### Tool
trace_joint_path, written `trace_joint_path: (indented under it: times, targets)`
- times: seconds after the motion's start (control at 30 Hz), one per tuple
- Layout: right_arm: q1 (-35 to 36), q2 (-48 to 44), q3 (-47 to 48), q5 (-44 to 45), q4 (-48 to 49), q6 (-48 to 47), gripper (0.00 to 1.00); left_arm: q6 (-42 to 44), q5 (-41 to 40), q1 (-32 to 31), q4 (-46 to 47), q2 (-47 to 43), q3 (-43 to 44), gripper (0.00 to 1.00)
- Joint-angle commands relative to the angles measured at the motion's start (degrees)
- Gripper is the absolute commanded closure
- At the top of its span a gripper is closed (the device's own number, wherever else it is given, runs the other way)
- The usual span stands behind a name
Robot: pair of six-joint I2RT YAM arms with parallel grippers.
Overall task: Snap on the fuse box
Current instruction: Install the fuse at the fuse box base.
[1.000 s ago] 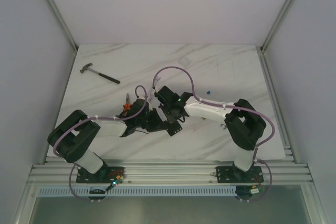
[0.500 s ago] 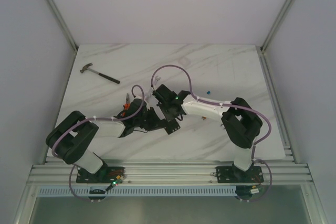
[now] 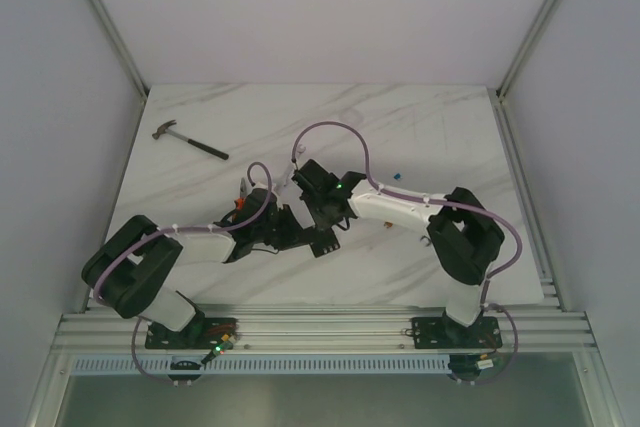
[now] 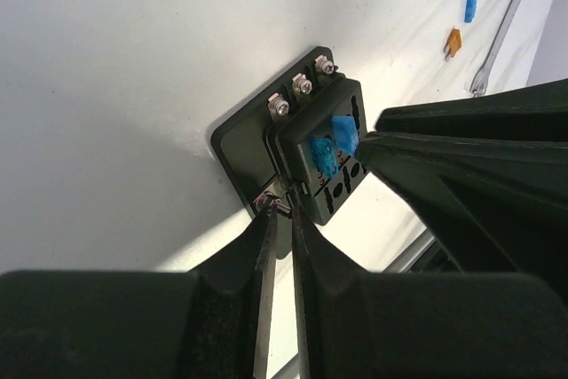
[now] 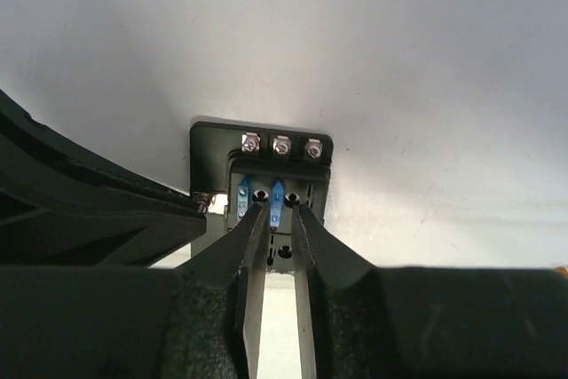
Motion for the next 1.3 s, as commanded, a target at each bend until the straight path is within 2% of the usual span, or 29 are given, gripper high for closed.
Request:
trace_joint_path:
  times: [0.0,0.57,0.87,1.03,1.27]
  targets:
    - [0.1,-3.4,0.0,2.0,-1.1,2.8,0.75,1.5,-0.6,-0.1,-4.5,-0.6,0.5,0.79]
    - [-0.2,0.7,0.2,-1.0,0.5,2.3,0.82,1.6,-0.9,-0.3,-4.8,-0.2,0.8,0.78]
    - [-0.2,2.4,0.5,-0.9,0.4,2.1,0.92,1.7,-1.0,-0.3,-4.7,-0.1,0.7,0.78]
    - [-0.2,4.9,1.0,-2.4,-2.5,1.2,1.0,1.7,-1.1,-0.3,-4.7,-0.2,0.4,0.78]
    - [-0.2,9.0,-3.0,-1.7,-6.9,0.5,1.0,1.4,-1.4,-0.3,-4.7,0.0,0.0,0.78]
